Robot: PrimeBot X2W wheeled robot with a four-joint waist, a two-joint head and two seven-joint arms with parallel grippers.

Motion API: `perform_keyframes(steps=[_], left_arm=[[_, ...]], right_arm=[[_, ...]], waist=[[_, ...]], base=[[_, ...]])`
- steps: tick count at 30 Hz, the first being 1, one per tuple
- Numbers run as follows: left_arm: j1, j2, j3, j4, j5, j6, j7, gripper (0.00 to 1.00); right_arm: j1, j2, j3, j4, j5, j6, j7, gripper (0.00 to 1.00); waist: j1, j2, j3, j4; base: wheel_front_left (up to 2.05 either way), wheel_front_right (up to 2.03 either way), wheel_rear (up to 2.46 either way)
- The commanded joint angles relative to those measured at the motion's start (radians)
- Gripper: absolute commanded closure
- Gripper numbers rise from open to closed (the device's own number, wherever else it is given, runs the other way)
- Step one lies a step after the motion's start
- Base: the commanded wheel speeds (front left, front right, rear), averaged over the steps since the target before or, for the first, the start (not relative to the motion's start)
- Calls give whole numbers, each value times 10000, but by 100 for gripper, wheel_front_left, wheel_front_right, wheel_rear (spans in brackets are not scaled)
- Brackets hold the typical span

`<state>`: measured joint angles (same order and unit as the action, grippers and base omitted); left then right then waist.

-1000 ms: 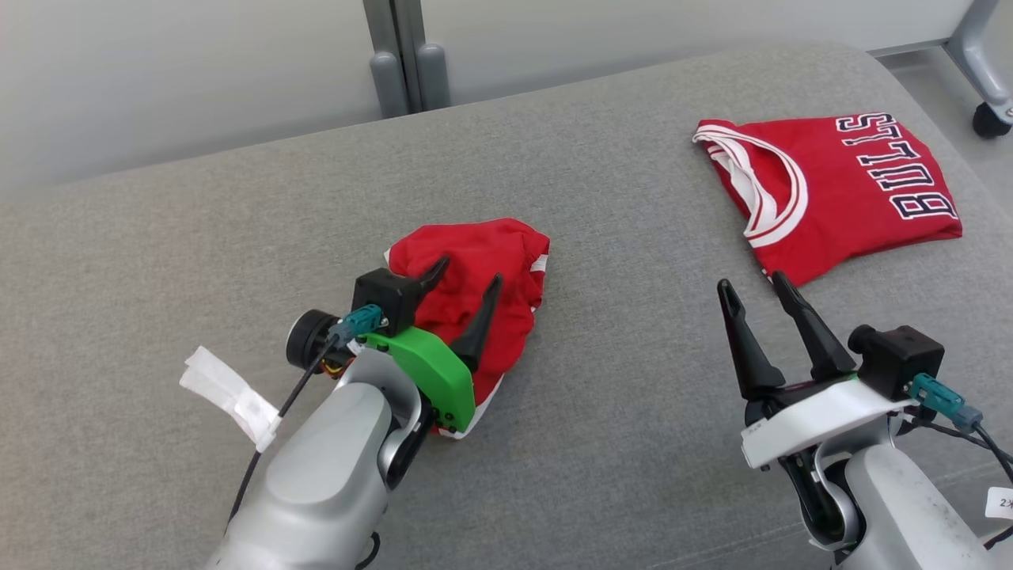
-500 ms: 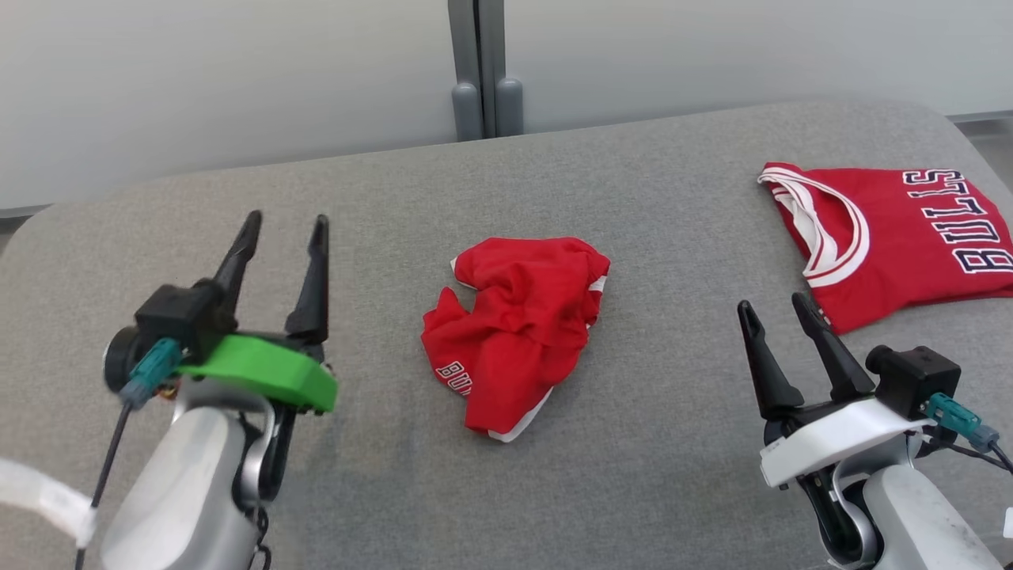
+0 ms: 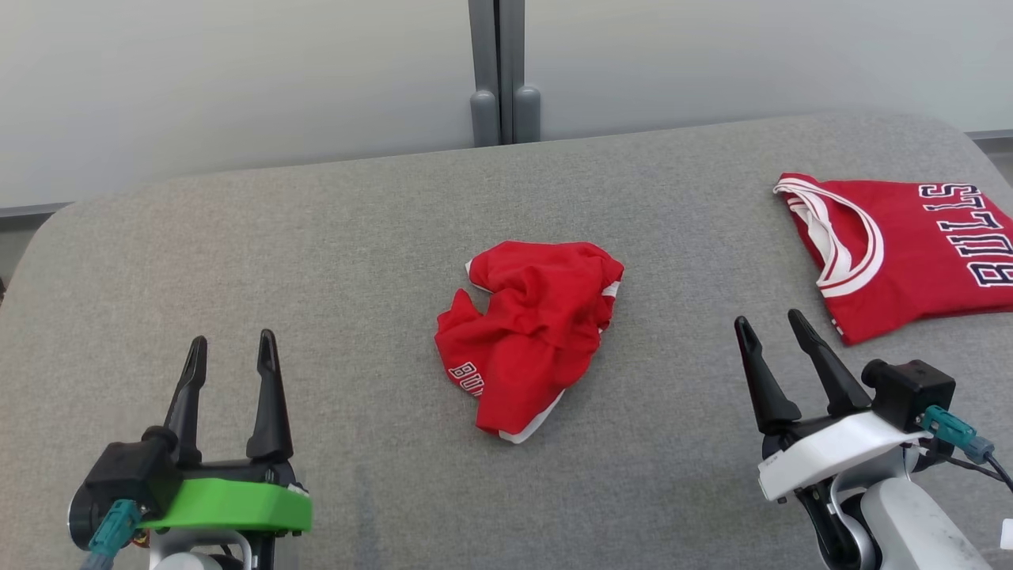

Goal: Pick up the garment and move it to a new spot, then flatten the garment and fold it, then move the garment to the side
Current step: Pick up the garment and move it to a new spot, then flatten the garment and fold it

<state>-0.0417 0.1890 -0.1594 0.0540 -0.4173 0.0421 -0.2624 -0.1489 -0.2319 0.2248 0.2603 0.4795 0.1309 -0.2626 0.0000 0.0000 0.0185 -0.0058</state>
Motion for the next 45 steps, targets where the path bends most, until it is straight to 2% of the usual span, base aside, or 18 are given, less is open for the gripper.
perform_keyframes(steps=[1, 15, 22, 27, 34, 45], left_arm=[[194, -109, 147, -61, 190, -130, -25, 0], [285, -741, 890, 161, 1232, -881, -26, 0], [-15, -976, 1027, 347, 1470, -1148, -26, 0], [-173, -1113, 1047, 464, 1554, -1260, -26, 0], [-369, -1257, 1123, 600, 1611, -1379, -28, 0], [-546, -1353, 1185, 727, 1611, -1455, -26, 0]], right_arm=[[79, 8, 8, 34, 9, -2, -24, 0], [-114, -72, 105, 80, 62, -3, -24, 0], [-619, -335, 898, 219, 231, -2, -24, 0], [-1408, -681, 2203, 1182, 987, -3, 181, 0], [-2694, -1006, 3708, 2756, 2453, -3, 1558, 0], [-3896, -946, 4439, 4533, 4149, -2, 2585, 0]], waist=[[0, 0, 1, 24], [0, 0, 71, 68], [0, 0, 258, 337], [0, 0, 388, 882], [0, 0, 709, 1791], [0, 0, 1061, 2500]], base=[[0, 0, 0], [0, 0, 0], [0, 0, 0], [0, 0, 0], [0, 0, 0], [0, 0, 0]])
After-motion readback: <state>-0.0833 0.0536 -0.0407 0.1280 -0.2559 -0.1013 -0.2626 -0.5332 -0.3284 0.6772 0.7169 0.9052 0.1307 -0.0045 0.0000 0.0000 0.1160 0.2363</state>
